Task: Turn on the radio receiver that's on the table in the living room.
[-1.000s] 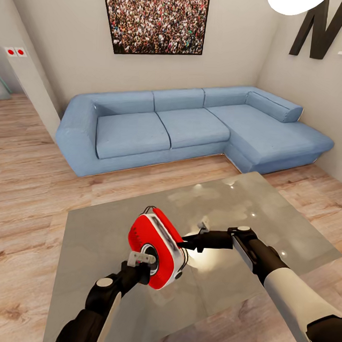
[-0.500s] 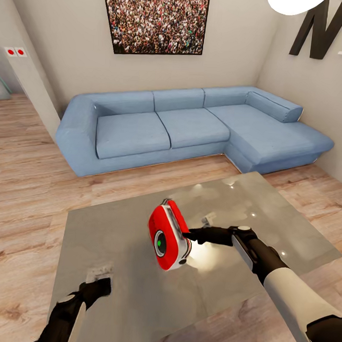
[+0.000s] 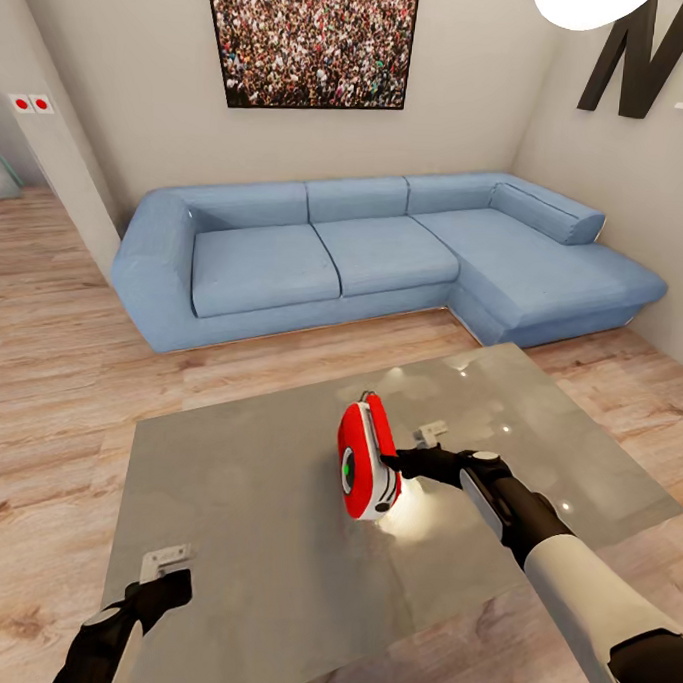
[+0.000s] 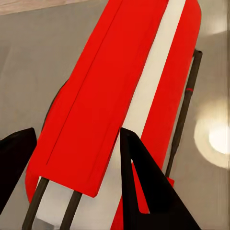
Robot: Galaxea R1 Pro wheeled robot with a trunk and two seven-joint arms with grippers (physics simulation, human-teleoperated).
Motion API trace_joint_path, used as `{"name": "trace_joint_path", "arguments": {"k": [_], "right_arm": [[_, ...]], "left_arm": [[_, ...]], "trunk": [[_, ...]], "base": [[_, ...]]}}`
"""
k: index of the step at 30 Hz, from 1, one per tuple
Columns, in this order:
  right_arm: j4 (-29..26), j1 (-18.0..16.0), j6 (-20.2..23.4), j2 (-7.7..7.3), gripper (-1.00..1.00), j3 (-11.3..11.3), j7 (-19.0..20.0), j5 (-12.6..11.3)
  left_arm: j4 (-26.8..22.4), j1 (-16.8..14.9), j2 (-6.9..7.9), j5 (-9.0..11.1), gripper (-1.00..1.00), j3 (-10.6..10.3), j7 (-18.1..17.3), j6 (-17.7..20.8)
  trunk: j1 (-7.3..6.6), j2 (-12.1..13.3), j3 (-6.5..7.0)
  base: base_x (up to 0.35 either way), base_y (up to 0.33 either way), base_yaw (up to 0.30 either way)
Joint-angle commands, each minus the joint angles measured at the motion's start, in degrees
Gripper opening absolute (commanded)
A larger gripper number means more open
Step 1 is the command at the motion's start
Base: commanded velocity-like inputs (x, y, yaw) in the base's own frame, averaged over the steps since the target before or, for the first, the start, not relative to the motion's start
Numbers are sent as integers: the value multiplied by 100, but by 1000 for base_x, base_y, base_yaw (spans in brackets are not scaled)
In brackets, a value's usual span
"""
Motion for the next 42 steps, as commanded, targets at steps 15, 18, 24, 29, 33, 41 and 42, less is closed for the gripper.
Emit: {"name": "trace_joint_path", "arguments": {"k": [15,18,24,29,33,41,42], "right_arm": [[-5,6,166,148,-100,630,-1582,21],[0,7,176,151,-100,671,-1695,16],[4,7,283,152,-100,686,-1747,14],[4,7,287,152,-100,688,-1728,14],[4,7,287,152,-100,686,-1716,11],[27,7,287,152,-100,686,-1697,6],[29,7,287,152,-100,686,-1696,6]], "left_arm": [[1,1,-21,20,-100,253,-15,-29],[1,2,-15,21,-100,255,-23,-25],[-12,1,15,23,-100,248,-37,1],[-16,1,70,37,-100,252,-25,-10],[-9,1,95,31,-100,240,-28,3],[-8,1,83,13,-100,237,16,-22],[-8,1,81,12,-100,237,17,-23]], "trunk": [[0,0,0],[0,0,0],[0,0,0],[0,0,0],[22,-40,-18],[197,-361,-161],[219,-401,-179]], "base": [[0,0,0],[0,0,0],[0,0,0],[0,0,0],[0,0,0],[0,0,0],[0,0,0]]}}
